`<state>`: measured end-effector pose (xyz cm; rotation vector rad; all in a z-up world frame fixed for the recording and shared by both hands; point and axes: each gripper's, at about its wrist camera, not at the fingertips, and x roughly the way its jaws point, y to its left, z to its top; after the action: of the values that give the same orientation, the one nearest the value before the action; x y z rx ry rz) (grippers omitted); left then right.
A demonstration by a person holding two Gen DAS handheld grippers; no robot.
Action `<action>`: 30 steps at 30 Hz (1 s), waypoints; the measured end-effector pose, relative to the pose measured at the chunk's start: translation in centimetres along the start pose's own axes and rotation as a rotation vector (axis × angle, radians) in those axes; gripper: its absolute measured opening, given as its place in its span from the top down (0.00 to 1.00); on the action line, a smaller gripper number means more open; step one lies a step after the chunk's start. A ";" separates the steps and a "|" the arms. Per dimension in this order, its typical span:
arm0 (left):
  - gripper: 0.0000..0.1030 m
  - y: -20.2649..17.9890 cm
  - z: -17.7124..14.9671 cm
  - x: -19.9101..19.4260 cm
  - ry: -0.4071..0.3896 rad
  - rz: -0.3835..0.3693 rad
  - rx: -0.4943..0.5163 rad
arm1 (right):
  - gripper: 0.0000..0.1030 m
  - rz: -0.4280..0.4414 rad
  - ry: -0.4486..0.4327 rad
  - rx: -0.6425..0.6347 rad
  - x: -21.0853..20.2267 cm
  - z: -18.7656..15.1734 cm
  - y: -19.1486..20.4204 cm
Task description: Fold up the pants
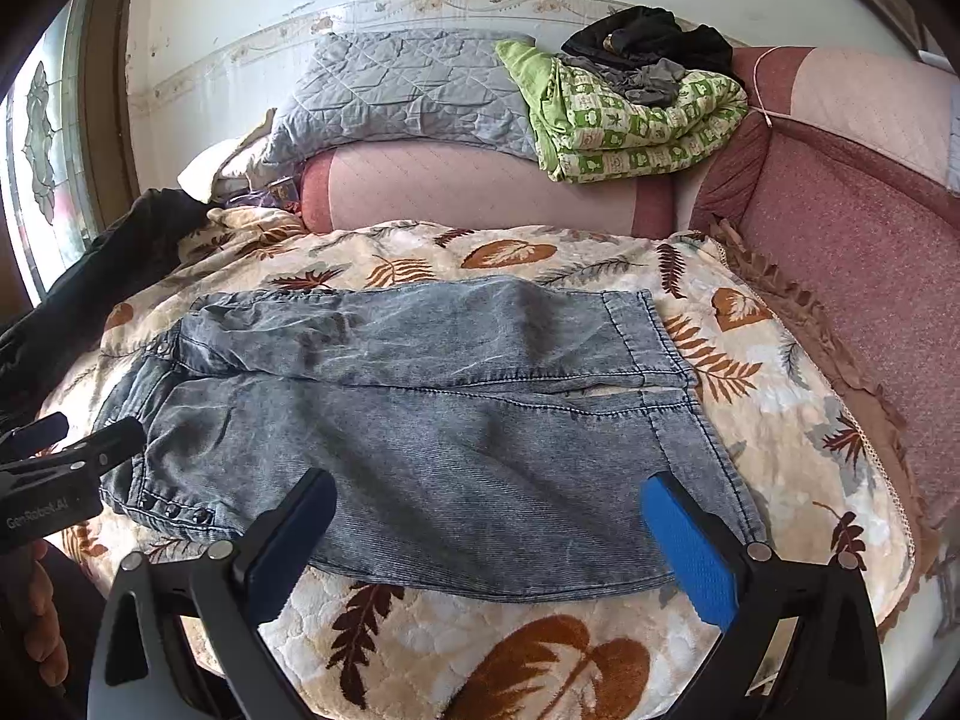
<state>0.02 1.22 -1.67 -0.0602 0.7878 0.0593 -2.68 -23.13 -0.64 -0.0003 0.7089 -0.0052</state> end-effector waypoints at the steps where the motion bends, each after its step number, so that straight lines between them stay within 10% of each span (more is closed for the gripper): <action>1: 0.00 0.1 0.0 0.0 0.001 -0.002 0.000 | 0.00 0.003 0.001 0.002 0.0 0.0 -0.1; 30: 0.00 1.0 0.0 -0.1 0.007 0.014 -0.021 | 0.00 -0.011 -0.009 -0.006 -0.4 0.2 0.0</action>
<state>-0.12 2.21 -1.68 -0.0747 0.7951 0.0808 -2.87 -23.08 -0.23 -0.0102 0.7002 -0.0135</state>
